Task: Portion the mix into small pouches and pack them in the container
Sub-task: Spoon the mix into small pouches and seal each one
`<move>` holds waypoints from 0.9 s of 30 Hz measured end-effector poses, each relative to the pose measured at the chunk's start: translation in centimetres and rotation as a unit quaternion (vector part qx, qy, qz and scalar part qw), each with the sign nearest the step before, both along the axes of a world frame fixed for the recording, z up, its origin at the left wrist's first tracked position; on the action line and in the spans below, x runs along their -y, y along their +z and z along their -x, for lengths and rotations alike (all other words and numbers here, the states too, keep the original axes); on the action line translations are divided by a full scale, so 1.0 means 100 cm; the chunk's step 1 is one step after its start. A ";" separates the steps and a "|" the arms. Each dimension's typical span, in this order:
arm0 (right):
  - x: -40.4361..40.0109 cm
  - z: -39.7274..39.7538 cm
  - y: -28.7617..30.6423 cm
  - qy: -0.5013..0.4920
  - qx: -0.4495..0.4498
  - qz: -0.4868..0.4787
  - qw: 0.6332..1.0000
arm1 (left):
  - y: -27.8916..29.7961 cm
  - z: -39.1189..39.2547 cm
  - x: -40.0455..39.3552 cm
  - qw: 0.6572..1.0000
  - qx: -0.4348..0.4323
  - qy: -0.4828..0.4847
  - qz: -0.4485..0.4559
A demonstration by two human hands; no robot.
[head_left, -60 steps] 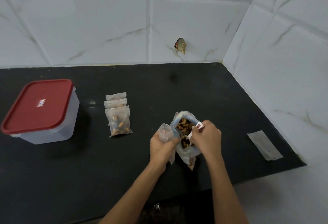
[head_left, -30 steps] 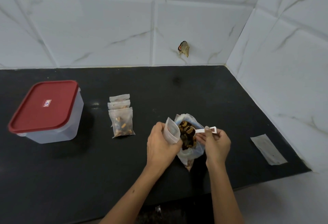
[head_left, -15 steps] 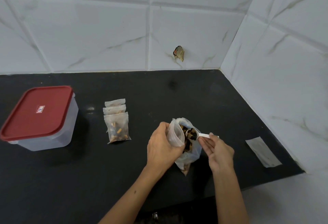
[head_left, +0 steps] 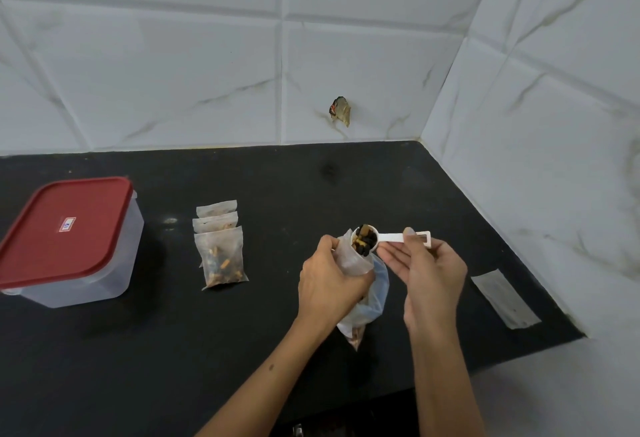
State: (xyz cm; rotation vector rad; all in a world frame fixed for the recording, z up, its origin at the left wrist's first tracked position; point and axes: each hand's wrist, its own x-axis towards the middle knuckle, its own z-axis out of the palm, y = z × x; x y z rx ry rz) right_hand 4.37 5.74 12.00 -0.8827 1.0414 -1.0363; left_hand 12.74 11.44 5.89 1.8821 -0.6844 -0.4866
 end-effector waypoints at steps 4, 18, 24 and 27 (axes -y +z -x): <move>-0.006 0.003 -0.001 0.056 -0.101 0.148 0.982 | 0.002 -0.001 0.002 0.999 -0.040 -0.001 0.006; -0.006 0.009 -0.002 0.158 -0.271 0.566 0.762 | 0.011 -0.001 -0.001 0.994 -0.060 -0.030 0.084; -0.007 0.009 -0.004 0.132 -0.228 0.577 0.773 | 0.012 0.000 -0.004 0.991 -0.041 -0.019 0.125; -0.007 0.009 -0.004 0.144 -0.226 0.582 0.768 | 0.012 0.000 -0.005 0.990 -0.027 -0.021 0.136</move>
